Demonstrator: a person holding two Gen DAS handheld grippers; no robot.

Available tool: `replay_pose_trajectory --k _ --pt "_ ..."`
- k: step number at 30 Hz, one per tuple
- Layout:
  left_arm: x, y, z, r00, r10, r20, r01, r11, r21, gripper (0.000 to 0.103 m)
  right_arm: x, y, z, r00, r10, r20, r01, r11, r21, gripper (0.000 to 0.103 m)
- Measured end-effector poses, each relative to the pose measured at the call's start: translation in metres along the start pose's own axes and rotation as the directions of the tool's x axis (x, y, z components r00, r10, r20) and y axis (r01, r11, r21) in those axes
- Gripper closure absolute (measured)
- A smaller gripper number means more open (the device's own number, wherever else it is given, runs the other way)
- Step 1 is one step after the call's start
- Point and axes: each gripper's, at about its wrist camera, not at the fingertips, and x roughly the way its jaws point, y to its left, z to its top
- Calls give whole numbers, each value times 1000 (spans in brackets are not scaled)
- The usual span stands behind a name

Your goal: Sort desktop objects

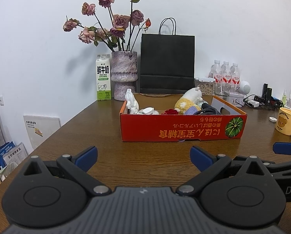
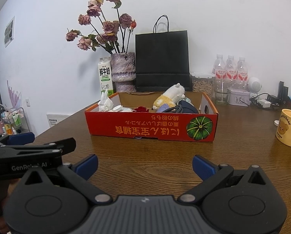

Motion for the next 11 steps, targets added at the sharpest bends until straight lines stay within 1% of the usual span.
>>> replay_pose_trajectory --k 4,8,11 --pt "1 -1 1 1000 -2 -2 2 1000 -1 0 -1 -1 1 1000 -2 -1 2 1000 0 0" --pt "0 -1 1 1000 0 12 0 1000 4 0 0 0 1 1000 -3 1 3 1000 -2 0" --pt "1 0 1 1000 -9 -2 9 1000 0 0 1 0 1 1000 -4 -2 4 1000 -3 0"
